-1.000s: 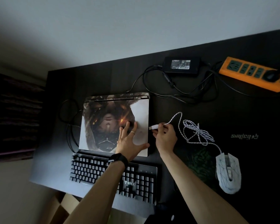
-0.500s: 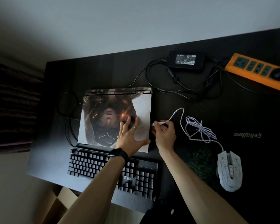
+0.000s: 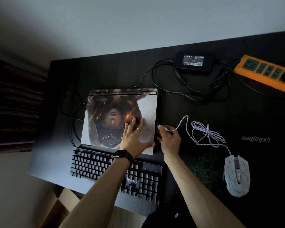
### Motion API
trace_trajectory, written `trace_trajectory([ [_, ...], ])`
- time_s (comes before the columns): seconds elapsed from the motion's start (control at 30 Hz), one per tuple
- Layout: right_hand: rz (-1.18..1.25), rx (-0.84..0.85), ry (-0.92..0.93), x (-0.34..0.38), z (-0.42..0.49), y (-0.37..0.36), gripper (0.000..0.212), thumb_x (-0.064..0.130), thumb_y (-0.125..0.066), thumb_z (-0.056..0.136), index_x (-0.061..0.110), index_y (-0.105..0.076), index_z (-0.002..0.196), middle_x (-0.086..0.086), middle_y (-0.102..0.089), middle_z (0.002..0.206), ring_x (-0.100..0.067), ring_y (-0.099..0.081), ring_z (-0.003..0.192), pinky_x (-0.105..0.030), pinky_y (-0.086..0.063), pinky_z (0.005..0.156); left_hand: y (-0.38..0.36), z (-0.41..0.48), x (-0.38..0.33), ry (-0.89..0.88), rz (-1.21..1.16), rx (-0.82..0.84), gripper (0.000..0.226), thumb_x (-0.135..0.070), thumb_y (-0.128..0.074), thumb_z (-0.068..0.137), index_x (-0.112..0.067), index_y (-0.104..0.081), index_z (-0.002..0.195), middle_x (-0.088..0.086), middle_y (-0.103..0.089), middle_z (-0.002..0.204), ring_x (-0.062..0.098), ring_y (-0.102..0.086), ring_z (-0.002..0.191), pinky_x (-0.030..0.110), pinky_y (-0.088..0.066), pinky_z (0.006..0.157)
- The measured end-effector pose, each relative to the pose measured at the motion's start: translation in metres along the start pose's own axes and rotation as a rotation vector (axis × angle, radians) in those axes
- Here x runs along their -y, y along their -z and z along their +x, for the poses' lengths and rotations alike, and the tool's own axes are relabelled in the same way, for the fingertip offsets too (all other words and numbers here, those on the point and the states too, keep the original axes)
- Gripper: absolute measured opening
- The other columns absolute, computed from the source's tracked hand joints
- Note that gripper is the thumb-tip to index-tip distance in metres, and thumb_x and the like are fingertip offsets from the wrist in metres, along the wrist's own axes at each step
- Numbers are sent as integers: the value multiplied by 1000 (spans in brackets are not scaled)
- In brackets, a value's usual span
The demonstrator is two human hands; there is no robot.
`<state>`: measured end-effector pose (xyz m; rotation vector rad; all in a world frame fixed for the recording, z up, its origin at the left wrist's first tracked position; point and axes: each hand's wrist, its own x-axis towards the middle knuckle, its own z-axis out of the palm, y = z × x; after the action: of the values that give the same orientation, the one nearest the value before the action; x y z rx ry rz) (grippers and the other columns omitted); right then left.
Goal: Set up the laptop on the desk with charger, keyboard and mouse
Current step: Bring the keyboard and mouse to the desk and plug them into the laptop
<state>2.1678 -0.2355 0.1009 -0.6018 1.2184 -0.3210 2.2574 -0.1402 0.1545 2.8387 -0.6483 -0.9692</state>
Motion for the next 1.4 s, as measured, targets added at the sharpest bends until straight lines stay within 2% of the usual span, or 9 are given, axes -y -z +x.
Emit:
trace_trajectory([
  [0.3, -22, 85, -103, 30, 9, -4, 5, 14, -72, 90, 11, -75, 94, -4, -77, 89, -17, -75, 82, -27, -58, 64, 1, -1, 0, 0, 13, -7, 110, -67, -74, 66, -47, -8, 152, -14, 5, 163, 20, 12, 150, 45, -13, 122],
  [0.47, -7, 136, -220, 34, 5, 3, 6, 15, -68, 93, 18, -72, 90, 1, -76, 90, -13, -73, 89, -32, -54, 73, 0, -1, 0, -10, 13, -11, 110, -67, -75, 66, -45, -10, 153, -12, 4, 164, 23, 11, 150, 44, -14, 122],
  [0.7, 8, 85, -252, 34, 3, -2, 5, 22, -68, 93, 20, -71, 90, -2, -75, 98, -15, -72, 91, -31, -54, 69, 0, 0, -2, 1, 41, -9, 110, -67, -74, 67, -45, -9, 153, -11, 4, 164, 22, 11, 150, 42, -12, 121],
  [0.8, -118, 53, -178, 30, 4, -5, 19, 34, -63, 96, 28, -69, 79, 4, -74, 88, -18, -72, 89, -38, -58, 78, 1, 0, -2, 7, 58, -9, 111, -68, -73, 67, -44, -8, 153, -12, 5, 163, 22, 12, 150, 41, -10, 121],
  [0.87, -204, 55, -141, 32, 2, -7, 23, 31, -61, 97, 29, -67, 75, 5, -73, 86, -16, -71, 84, -39, -59, 82, 1, 0, -2, 5, 60, -4, 111, -68, -73, 67, -44, -8, 153, -11, 4, 163, 22, 12, 150, 41, -9, 121],
  [1.03, -53, 28, -209, 40, 1, -7, 9, 11, -67, 94, 9, -71, 87, -6, -73, 84, -14, -71, 75, -28, -58, 71, 2, -1, -3, 2, 37, -15, 111, -67, -75, 67, -43, -10, 153, -11, 3, 164, 23, 10, 150, 41, -10, 121],
  [1.2, 94, -17, -370, 43, -4, -10, 6, 15, -72, 91, 8, -72, 91, -7, -75, 91, -16, -72, 85, -28, -56, 68, 1, -1, -1, -2, 22, -18, 110, -67, -75, 66, -45, -10, 152, -11, 2, 164, 23, 9, 150, 43, -12, 121],
  [1.3, 1, -24, -356, 46, -4, -13, 12, 20, -66, 95, 11, -71, 88, -4, -76, 90, -13, -72, 81, -28, -51, 62, 1, -2, -2, -8, 19, -25, 110, -66, -75, 66, -44, -11, 153, -10, 1, 164, 24, 9, 150, 44, -14, 121],
  [1.4, -229, 16, -324, 56, 0, -13, 24, 24, -56, 99, 16, -66, 79, -4, -75, 86, -16, -72, 76, -29, -53, 59, 2, -2, -1, -11, 18, -20, 109, -65, -75, 67, -44, -11, 153, -9, 1, 164, 24, 9, 150, 44, -12, 122],
])
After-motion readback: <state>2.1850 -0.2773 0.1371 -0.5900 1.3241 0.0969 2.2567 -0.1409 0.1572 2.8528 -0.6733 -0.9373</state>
